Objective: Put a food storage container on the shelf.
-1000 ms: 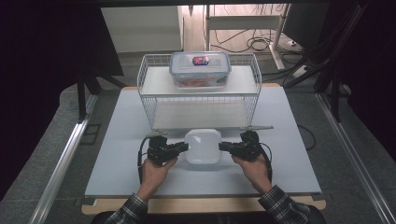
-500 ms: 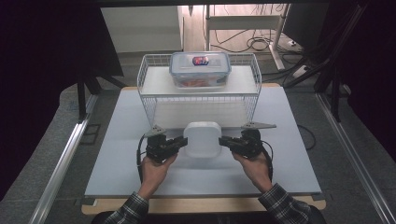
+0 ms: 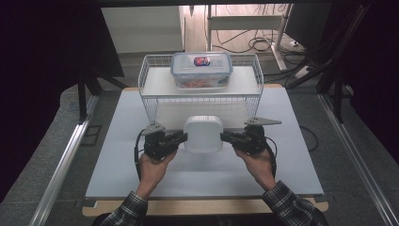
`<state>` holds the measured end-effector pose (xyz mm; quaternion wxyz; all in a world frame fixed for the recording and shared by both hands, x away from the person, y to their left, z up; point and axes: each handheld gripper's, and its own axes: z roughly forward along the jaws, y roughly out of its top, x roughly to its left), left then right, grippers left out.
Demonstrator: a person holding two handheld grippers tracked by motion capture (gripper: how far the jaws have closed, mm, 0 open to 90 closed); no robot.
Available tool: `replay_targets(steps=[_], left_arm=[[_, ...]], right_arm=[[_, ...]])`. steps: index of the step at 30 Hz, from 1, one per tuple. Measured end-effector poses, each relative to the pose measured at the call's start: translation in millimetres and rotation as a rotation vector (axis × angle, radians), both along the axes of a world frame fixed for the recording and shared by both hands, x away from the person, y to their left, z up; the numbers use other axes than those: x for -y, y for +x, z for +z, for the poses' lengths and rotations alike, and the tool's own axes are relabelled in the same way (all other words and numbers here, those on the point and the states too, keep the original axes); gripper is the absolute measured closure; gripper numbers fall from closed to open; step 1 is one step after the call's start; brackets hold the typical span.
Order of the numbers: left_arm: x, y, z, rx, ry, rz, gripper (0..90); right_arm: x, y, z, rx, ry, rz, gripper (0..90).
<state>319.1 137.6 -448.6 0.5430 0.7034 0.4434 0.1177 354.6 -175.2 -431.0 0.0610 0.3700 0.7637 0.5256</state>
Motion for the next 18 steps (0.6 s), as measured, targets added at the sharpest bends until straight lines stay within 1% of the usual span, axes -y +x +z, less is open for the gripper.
replay_targets(steps=[4,8,11,13,18], left_arm=[[-1.9,1.5,13.1,0.020,-0.001,0.003,76.7],[-2.8,3.6,30.4,0.044,0.006,0.006,76.7],[-3.1,5.2,43.9,0.070,0.011,0.009,76.6],[-3.4,7.2,52.3,0.077,0.017,0.011,76.6],[-4.0,12.7,71.2,0.103,0.022,0.015,76.6]], right_arm=[[-1.8,1.7,11.7,0.021,0.006,0.003,79.7],[-2.8,3.8,26.9,0.042,0.013,0.005,79.6],[-3.0,6.1,39.6,0.064,0.020,0.008,79.6],[-3.4,7.8,47.2,0.076,0.023,0.009,79.6],[-4.1,14.9,64.0,0.092,0.036,0.010,79.6]])
